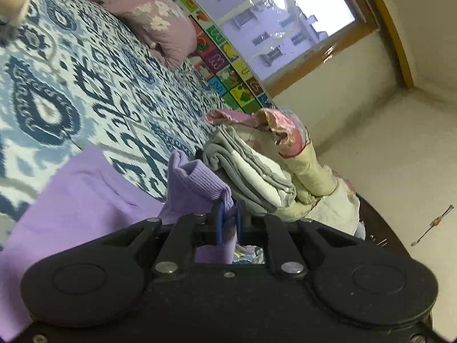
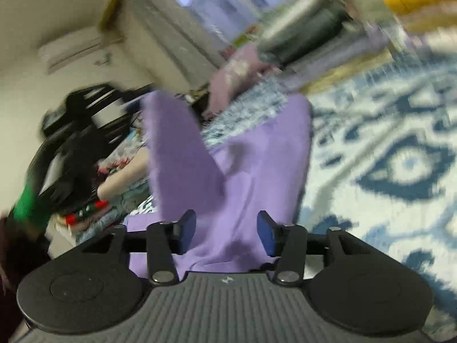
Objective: Fold clothes
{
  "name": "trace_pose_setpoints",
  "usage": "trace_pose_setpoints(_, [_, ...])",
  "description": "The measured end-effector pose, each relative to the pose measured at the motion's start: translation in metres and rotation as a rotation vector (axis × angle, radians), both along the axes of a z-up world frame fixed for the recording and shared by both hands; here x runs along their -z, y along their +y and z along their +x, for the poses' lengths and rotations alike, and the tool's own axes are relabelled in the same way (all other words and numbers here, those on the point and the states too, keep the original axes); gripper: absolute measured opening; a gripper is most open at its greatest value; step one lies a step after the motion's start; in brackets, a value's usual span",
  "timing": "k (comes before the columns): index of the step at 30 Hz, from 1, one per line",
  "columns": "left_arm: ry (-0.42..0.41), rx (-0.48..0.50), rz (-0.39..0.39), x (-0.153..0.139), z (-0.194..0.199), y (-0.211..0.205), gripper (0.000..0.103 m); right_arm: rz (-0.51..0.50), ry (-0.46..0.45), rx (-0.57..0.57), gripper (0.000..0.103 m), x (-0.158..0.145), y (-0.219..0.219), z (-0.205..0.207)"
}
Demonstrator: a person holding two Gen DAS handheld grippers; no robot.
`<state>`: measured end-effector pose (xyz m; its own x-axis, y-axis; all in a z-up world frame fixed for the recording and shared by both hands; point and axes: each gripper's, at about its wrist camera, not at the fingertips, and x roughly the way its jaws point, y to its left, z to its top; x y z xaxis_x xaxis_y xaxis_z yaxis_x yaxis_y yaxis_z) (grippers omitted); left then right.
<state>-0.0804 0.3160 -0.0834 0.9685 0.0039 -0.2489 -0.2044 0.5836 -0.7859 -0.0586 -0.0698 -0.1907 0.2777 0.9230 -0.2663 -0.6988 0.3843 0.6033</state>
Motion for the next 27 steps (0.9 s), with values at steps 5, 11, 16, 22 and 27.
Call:
trace_pose_setpoints(5, [0.034, 0.015, 0.016, 0.005, 0.026, -0.008, 0.006, -0.139, -0.25, -0.098, 0.051, -0.009, 0.02, -0.039])
trace_pose_setpoints(11, [0.065, 0.04, 0.043, 0.011, 0.053, -0.016, 0.006, -0.293, -0.338, -0.064, 0.03, -0.005, 0.033, -0.059])
trace_pose_setpoints(16, [0.091, 0.051, 0.058, 0.019, 0.078, -0.019, 0.006, -0.186, -0.09, -0.018, 0.022, 0.007, 0.019, -0.036])
trace_pose_setpoints(22, [0.132, 0.083, 0.076, 0.035, 0.109, -0.023, 0.006, 0.063, 0.333, 0.04, 0.016, 0.043, -0.009, -0.003])
trace_pose_setpoints(27, [0.17, 0.099, 0.093, 0.051, 0.129, -0.028, 0.006, 0.134, 0.434, 0.051, 0.015, 0.054, -0.015, 0.0])
